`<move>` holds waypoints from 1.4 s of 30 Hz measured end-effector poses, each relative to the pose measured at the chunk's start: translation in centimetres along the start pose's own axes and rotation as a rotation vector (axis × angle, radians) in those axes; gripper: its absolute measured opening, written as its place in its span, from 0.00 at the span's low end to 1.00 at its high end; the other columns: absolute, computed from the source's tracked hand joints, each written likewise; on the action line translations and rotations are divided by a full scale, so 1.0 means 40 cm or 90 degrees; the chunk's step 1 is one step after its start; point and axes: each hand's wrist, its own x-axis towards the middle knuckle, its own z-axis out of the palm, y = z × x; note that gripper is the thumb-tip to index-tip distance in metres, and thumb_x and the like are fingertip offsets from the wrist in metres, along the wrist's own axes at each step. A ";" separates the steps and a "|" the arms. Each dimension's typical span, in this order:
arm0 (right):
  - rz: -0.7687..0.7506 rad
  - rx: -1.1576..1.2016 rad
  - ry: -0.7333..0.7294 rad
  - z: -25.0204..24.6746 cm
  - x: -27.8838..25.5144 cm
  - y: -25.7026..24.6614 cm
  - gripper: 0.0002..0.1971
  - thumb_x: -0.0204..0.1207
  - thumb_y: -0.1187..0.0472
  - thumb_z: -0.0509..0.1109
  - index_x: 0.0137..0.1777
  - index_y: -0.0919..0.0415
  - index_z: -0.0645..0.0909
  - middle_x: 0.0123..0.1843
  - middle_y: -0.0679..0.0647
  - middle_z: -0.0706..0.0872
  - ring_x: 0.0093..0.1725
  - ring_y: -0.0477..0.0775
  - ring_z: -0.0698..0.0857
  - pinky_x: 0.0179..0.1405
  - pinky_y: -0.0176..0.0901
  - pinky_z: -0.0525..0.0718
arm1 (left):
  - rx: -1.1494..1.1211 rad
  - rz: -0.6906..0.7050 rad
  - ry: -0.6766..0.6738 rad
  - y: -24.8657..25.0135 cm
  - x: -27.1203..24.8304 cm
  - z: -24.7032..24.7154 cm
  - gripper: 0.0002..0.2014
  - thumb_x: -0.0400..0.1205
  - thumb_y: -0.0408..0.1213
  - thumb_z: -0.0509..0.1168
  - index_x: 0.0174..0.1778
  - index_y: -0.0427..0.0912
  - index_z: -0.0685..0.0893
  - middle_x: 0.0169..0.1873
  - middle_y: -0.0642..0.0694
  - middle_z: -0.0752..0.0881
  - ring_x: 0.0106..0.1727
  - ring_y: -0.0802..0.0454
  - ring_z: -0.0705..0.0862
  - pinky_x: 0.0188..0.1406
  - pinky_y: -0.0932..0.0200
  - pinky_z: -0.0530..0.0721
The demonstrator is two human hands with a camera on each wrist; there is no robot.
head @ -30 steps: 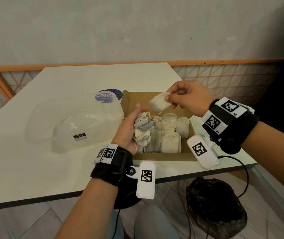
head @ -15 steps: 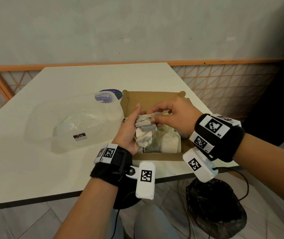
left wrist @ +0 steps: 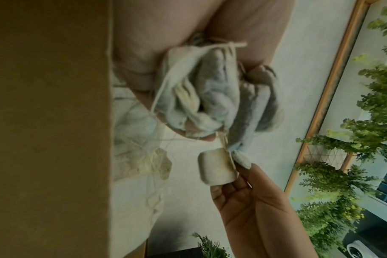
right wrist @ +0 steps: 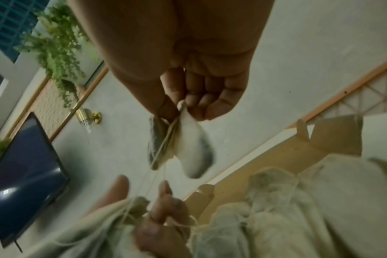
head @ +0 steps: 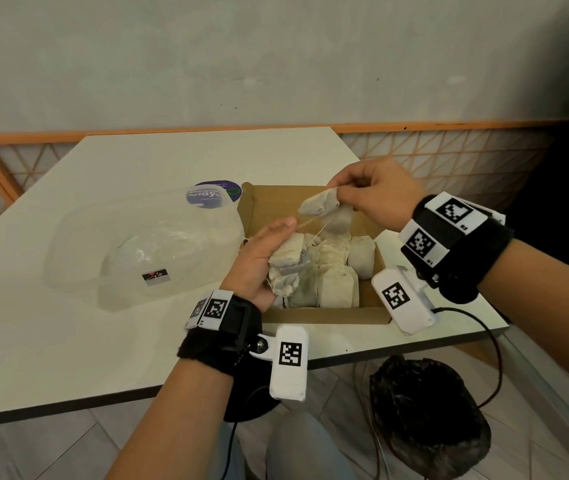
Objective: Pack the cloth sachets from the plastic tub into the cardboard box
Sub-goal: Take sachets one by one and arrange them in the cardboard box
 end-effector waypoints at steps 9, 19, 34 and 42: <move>0.042 -0.114 0.035 0.026 0.019 0.040 0.05 0.73 0.64 0.67 0.43 0.58 0.84 0.39 0.53 0.84 0.40 0.50 0.80 0.42 0.42 0.78 | 0.005 0.027 -0.066 0.004 -0.009 0.004 0.14 0.72 0.19 0.61 0.44 0.40 0.86 0.34 0.46 0.86 0.30 0.52 0.84 0.24 0.63 0.83; 0.143 -0.171 0.072 -0.024 0.032 0.101 0.09 0.75 0.63 0.64 0.48 0.64 0.84 0.40 0.53 0.84 0.43 0.52 0.80 0.37 0.40 0.76 | -0.117 0.067 -0.046 0.017 -0.012 -0.015 0.10 0.69 0.44 0.74 0.42 0.43 0.88 0.35 0.48 0.84 0.30 0.54 0.83 0.21 0.65 0.81; 0.048 -0.083 -0.132 0.069 0.008 -0.023 0.03 0.68 0.58 0.71 0.39 0.53 0.86 0.25 0.45 0.85 0.34 0.50 0.82 0.56 0.63 0.79 | 0.195 0.056 0.035 -0.008 0.003 -0.003 0.14 0.72 0.46 0.74 0.44 0.38 0.86 0.44 0.35 0.86 0.41 0.47 0.86 0.44 0.49 0.88; 0.080 0.121 -0.168 0.064 -0.016 -0.019 0.09 0.73 0.72 0.69 0.48 0.59 0.84 0.46 0.67 0.87 0.39 0.52 0.84 0.47 0.43 0.86 | 0.189 0.032 0.072 -0.016 0.009 0.002 0.08 0.77 0.36 0.71 0.50 0.39 0.87 0.43 0.37 0.86 0.40 0.44 0.85 0.42 0.52 0.86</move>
